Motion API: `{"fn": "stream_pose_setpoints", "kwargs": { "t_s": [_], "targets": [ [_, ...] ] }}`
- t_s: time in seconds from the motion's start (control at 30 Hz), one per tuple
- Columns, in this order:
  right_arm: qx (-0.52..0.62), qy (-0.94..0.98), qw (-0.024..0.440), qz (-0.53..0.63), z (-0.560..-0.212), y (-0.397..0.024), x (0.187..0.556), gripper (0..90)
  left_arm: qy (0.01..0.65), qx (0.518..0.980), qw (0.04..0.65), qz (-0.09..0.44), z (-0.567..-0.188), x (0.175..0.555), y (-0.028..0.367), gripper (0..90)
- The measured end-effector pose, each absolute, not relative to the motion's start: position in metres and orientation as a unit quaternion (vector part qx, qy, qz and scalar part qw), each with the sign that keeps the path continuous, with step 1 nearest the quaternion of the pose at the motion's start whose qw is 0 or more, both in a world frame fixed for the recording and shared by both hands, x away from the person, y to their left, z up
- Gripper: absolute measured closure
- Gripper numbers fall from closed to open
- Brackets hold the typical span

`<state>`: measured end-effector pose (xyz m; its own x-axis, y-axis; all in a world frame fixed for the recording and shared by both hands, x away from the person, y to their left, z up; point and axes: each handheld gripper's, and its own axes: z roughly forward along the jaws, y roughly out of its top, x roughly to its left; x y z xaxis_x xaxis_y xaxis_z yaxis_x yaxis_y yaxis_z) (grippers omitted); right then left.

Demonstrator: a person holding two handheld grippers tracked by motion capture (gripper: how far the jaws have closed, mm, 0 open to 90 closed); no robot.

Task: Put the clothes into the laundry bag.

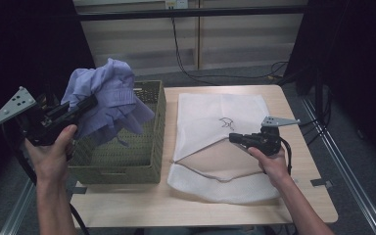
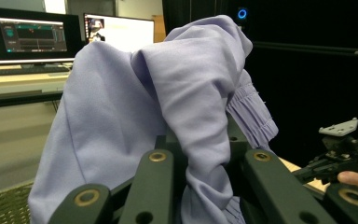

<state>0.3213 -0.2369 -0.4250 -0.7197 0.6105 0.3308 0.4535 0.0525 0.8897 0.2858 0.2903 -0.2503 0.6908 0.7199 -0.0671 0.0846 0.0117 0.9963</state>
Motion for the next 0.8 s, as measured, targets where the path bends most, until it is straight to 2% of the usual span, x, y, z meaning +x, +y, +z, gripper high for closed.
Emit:
{"fn": "stream_pose_setpoints", "kwargs": {
  "t_s": [0.33, 0.8],
  "targets": [
    [0.367, 0.722, 0.070, 0.582, -0.425, -0.237, 0.321, 90.0, 0.268, 0.667, 0.646, 0.257, -0.232, 0.265, 0.279, 79.2],
    [0.365, 0.723, 0.071, 0.582, -0.424, -0.236, 0.321, 90.0, 0.228, 0.675, 0.658, 0.244, -0.220, 0.250, 0.260, 79.1]
  ]
}}
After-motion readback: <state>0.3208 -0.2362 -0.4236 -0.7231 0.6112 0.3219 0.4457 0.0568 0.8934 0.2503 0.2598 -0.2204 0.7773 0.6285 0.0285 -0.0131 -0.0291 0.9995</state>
